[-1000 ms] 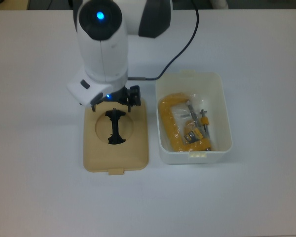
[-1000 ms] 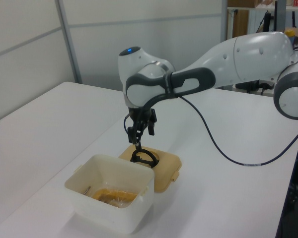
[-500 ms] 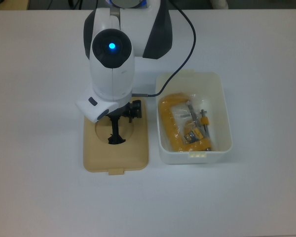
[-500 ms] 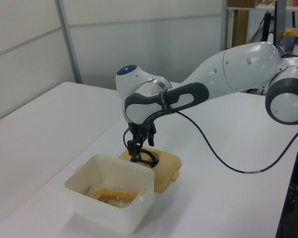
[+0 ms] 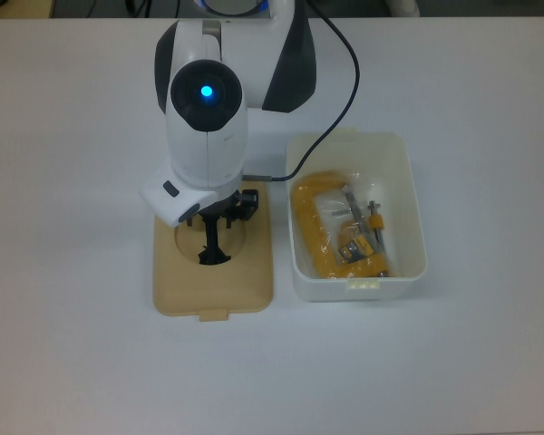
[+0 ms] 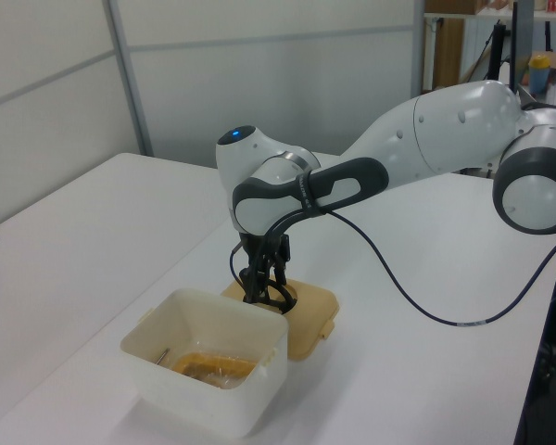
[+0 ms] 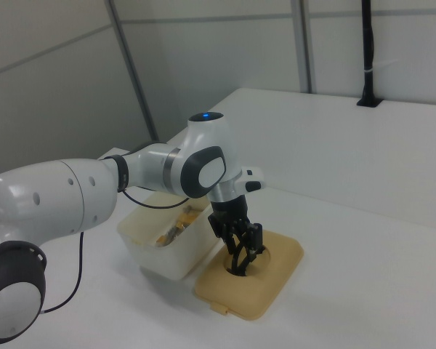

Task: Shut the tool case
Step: 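Close the gripper on the black handle of the tan lid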

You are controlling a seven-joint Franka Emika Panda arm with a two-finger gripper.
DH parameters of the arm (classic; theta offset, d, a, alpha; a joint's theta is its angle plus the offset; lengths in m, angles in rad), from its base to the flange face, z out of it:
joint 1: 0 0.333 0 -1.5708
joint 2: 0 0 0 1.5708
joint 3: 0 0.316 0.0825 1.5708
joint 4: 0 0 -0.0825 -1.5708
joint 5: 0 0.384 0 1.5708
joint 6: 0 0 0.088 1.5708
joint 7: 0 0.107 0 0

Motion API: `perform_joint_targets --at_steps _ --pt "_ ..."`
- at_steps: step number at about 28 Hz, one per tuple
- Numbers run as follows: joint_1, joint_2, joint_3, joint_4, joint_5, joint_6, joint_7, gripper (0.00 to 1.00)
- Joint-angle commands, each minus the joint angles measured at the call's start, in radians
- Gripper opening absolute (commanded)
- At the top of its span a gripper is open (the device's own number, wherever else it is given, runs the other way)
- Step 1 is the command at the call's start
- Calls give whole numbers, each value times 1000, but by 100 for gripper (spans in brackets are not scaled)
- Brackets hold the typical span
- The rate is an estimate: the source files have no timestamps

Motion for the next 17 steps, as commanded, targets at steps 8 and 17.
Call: perform_joint_targets --at_steps 8,17 --pt "7 -16 -3 -9 -11 21 29 26" --pt "-2 -33 -6 6 -10 11 29 8"
